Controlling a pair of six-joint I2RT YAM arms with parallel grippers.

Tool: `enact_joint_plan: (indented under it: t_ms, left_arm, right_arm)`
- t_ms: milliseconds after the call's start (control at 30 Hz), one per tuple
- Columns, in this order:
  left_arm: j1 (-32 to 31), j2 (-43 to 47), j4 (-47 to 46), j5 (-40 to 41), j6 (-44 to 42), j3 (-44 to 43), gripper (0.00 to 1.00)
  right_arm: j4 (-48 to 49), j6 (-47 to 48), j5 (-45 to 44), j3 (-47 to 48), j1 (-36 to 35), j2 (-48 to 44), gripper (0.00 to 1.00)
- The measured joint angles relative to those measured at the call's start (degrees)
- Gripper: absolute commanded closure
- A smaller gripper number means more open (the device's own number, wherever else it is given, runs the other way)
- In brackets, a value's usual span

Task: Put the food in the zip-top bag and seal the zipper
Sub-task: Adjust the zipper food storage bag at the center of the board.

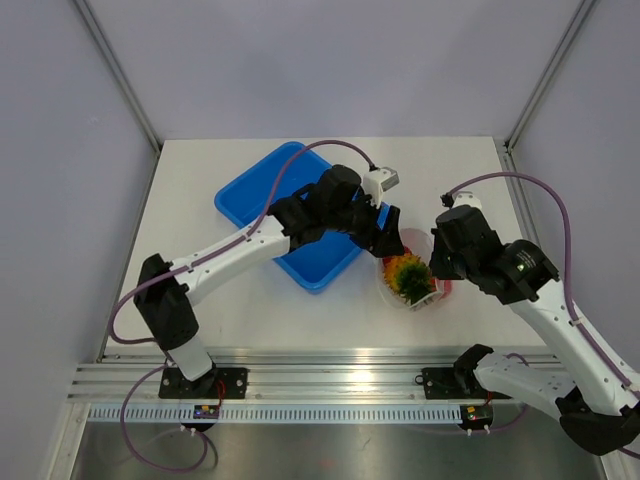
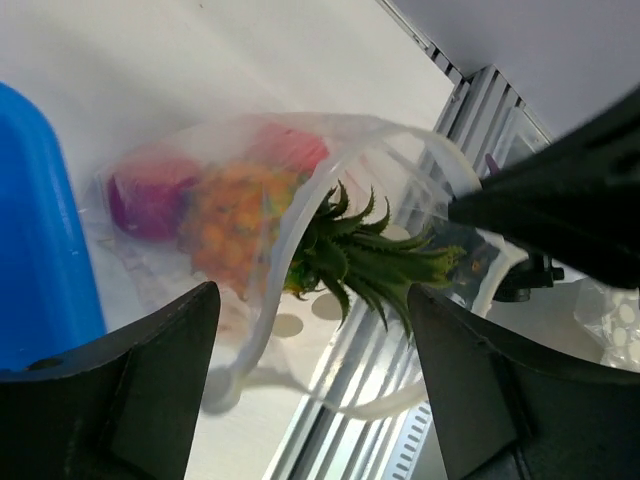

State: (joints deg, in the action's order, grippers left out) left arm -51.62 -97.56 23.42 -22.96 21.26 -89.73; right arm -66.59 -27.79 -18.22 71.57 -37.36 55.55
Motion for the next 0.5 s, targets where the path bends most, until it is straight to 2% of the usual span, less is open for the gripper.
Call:
enact_joint_plan:
  t_ms: [233, 367, 500]
  left_arm:
    - [3.0, 14.0, -3.9, 3.7, -12.1, 10.2, 0.20]
    - [3.2, 22.6, -11.1, 4.5, -21.7, 21.4, 0.21]
    - [3.1, 28.9, -21.9, 3.7, -32.8, 36.4, 0.22]
  right_arm:
    - [1.8, 6.1, 6.2, 0.0, 7.8, 0.0, 1.00]
    - [2.6, 8.8, 9.4, 0.1, 9.4, 0.9, 1.00]
    - [3.3, 10.5, 11.9, 0.1, 9.6, 2.2, 1.00]
